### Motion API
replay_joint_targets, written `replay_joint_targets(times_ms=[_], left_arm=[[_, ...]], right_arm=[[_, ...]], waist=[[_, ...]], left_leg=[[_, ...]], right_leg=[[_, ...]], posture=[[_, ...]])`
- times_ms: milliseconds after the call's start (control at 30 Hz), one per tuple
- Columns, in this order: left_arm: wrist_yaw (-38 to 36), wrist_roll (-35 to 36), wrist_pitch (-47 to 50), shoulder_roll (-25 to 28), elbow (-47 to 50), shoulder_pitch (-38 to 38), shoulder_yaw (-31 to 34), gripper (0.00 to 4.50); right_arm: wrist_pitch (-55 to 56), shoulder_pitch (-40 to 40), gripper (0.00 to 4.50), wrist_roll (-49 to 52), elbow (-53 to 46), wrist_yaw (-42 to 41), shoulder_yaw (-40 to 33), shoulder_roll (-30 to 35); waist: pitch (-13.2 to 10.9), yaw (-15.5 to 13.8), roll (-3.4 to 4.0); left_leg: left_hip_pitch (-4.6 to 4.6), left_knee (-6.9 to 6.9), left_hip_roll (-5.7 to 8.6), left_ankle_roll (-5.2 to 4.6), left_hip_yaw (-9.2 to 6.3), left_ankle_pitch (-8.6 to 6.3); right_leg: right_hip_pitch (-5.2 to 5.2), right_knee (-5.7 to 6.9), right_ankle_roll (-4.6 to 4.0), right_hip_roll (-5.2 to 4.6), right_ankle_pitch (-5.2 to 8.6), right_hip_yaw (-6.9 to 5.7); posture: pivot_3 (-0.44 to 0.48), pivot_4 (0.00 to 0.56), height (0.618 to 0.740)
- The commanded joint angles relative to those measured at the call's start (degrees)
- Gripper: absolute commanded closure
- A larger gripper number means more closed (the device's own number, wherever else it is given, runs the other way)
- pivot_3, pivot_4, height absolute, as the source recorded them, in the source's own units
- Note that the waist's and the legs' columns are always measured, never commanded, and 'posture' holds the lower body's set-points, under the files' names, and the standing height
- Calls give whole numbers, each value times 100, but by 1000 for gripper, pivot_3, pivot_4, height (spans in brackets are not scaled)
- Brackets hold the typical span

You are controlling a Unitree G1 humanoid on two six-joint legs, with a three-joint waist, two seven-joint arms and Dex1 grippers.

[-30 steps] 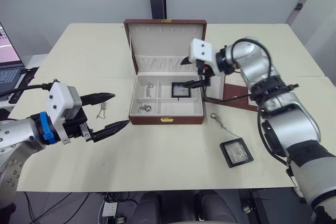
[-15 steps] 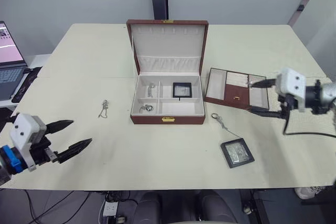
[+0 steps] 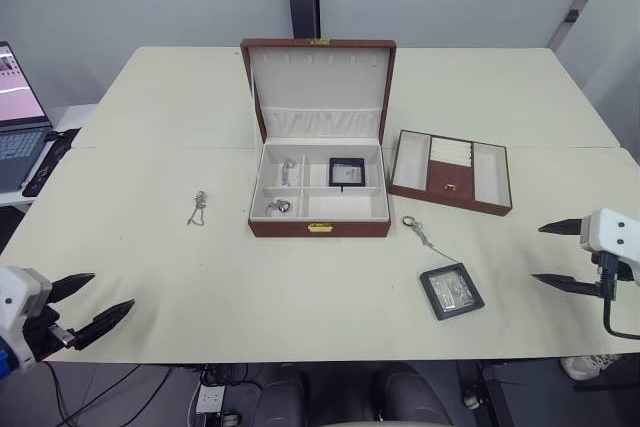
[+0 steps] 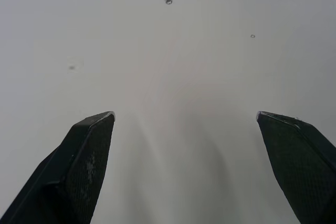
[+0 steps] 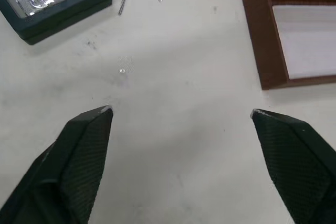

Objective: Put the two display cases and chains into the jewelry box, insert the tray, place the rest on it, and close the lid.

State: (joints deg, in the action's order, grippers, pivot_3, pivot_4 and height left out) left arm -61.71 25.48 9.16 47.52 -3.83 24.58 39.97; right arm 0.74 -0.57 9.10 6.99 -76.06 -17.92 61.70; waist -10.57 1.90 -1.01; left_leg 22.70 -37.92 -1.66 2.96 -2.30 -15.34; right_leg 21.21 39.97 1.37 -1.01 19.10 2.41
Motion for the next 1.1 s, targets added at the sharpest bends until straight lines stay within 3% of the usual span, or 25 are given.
replay_joint_targets(times_ms=[33, 233, 500, 633, 800, 900, 967, 1100], left_arm=[[16, 35, -134, -7, 16, 89, 257, 0], [-130, 57, -254, 2, 252, 233, 215, 0], [-546, 690, 369, 110, 2243, 142, -533, 0], [-467, 1056, 700, 135, 3206, -487, -1324, 0], [-526, 1258, 914, 224, 3639, -1208, -1904, 0], [-657, 1315, 944, 283, 3760, -1541, -2211, 0], [-726, 1339, 928, 305, 3873, -1660, -2385, 0], [-846, 1280, 847, 330, 3960, -1697, -2547, 0]], right_arm=[[128, 3, 5, 107, 73, 27, -208, 211], [529, -8, 5, 11, 270, 87, -130, 282], [-251, 47, 5, 396, -702, 132, -112, 205], [-532, 77, 5, 678, -1495, 75, 3, 166], [-638, 423, 5, 1022, -2252, -221, 58, 193], [-532, 605, 605, 1035, -2476, -305, 192, 139], [-387, 713, 1278, 964, -2578, -370, 343, 125], [-132, 690, 1278, 738, -2606, -296, 667, 94]], waist=[[0, -1, 0], [0, -1, 0], [2, -13, 1], [2, -17, 1], [2, -22, 1], [2, -18, 1], [2, -17, 1], [3, -11, 1]], left_leg=[[0, 0, 0, 0, 0, 0], [-1, 0, 0, 0, 1, 0], [0, -2, 1, 1, -3, 0], [0, -4, 3, 2, -5, 1], [0, -4, 1, 1, -10, 1], [-1, -5, 2, 1, -8, 1], [-2, -5, 0, 1, -8, 1], [-5, -4, -2, 1, -6, 1]], right_leg=[[0, 0, 0, 0, 0, 0], [-2, 0, 0, 0, 0, 1], [-8, -1, 0, -1, 0, 6], [-9, 0, 1, 0, 0, 7], [-12, -2, 1, 10, 0, 5], [-13, -1, 1, 25, 0, 6], [-14, -1, 1, 33, 0, 6], [-13, -1, 1, 38, 0, 7]], posture=[[0, 150, 740], [0, 150, 740], [0, 150, 740], [0, 150, 740], [0, 150, 740], [0, 150, 740], [0, 150, 740], [0, 150, 740]])
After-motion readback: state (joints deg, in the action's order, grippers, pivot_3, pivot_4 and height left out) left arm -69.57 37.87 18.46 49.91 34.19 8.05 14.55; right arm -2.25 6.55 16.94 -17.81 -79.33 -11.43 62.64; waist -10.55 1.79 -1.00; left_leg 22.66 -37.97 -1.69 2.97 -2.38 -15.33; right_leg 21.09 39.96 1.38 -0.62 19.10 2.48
